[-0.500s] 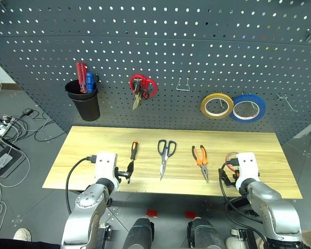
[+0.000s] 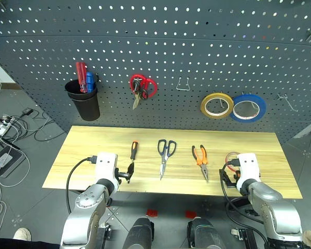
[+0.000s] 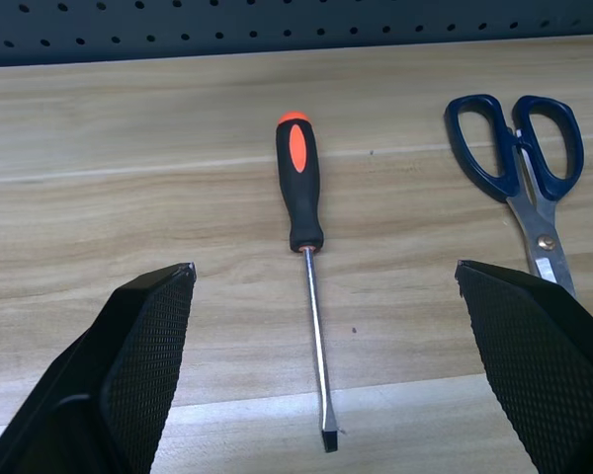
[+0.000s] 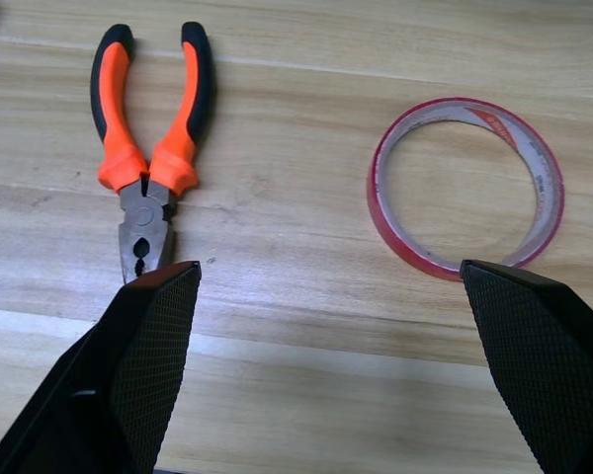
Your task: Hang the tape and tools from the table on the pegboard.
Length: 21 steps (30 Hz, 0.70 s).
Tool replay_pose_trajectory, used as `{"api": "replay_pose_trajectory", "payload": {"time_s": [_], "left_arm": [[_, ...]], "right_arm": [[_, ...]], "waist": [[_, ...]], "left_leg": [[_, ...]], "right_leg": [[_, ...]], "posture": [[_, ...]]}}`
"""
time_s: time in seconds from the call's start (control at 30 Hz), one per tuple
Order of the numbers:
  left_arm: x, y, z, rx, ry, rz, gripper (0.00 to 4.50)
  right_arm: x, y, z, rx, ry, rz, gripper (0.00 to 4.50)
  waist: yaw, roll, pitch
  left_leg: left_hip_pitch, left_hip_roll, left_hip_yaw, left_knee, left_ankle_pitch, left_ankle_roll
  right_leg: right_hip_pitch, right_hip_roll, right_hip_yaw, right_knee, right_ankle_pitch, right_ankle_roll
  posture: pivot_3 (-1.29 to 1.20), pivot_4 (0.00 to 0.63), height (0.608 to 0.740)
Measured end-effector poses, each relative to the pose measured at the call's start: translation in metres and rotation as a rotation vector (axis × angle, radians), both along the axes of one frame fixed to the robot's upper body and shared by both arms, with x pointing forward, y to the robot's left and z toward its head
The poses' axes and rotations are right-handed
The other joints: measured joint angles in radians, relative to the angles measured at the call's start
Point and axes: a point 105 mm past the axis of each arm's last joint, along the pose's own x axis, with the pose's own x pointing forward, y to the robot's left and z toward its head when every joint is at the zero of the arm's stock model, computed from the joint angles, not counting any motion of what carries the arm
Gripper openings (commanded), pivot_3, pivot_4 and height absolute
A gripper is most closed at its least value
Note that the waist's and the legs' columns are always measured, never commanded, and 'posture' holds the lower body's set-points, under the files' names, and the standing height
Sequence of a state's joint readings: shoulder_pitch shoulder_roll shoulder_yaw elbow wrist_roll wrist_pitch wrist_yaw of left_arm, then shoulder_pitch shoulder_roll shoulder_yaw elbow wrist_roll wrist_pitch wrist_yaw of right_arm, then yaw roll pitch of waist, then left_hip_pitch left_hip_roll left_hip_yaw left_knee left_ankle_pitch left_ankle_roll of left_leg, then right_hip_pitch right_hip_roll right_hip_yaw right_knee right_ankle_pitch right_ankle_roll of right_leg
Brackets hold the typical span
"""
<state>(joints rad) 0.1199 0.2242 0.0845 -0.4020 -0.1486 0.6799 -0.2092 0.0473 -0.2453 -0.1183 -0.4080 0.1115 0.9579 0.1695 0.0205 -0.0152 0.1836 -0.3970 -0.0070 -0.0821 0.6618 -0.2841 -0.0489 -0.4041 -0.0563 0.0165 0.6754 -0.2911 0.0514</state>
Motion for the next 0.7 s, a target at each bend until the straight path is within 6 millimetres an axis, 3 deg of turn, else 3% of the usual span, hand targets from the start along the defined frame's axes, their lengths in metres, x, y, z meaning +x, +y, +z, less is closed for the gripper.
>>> {"api": "replay_pose_trajectory", "payload": {"time_s": [0.53,0.7], "left_arm": [[0.0,-0.005,0.003,-0.008,-0.007,-0.019,4.47],[0.008,-0.021,0.015,0.028,-0.054,-0.162,4.47]], "right_arm": [[-0.002,-0.004,0.0,-0.021,-0.013,-0.003,4.5],[0.001,-0.005,0.005,-0.036,-0.031,0.017,4.5]], "waist": [[0.0,0.0,0.002],[0.002,-0.001,0.007]], "left_leg": [[0.0,0.0,0.0,0.0,0.0,0.0],[0.0,0.0,0.0,0.0,0.0,0.0]], "right_leg": [[0.0,0.0,0.0,0.0,0.0,0.0],[0.0,0.0,0.0,0.0,0.0,0.0]], "posture": [[0.11,0.216,0.74],[0.1,0.238,0.74]]}}
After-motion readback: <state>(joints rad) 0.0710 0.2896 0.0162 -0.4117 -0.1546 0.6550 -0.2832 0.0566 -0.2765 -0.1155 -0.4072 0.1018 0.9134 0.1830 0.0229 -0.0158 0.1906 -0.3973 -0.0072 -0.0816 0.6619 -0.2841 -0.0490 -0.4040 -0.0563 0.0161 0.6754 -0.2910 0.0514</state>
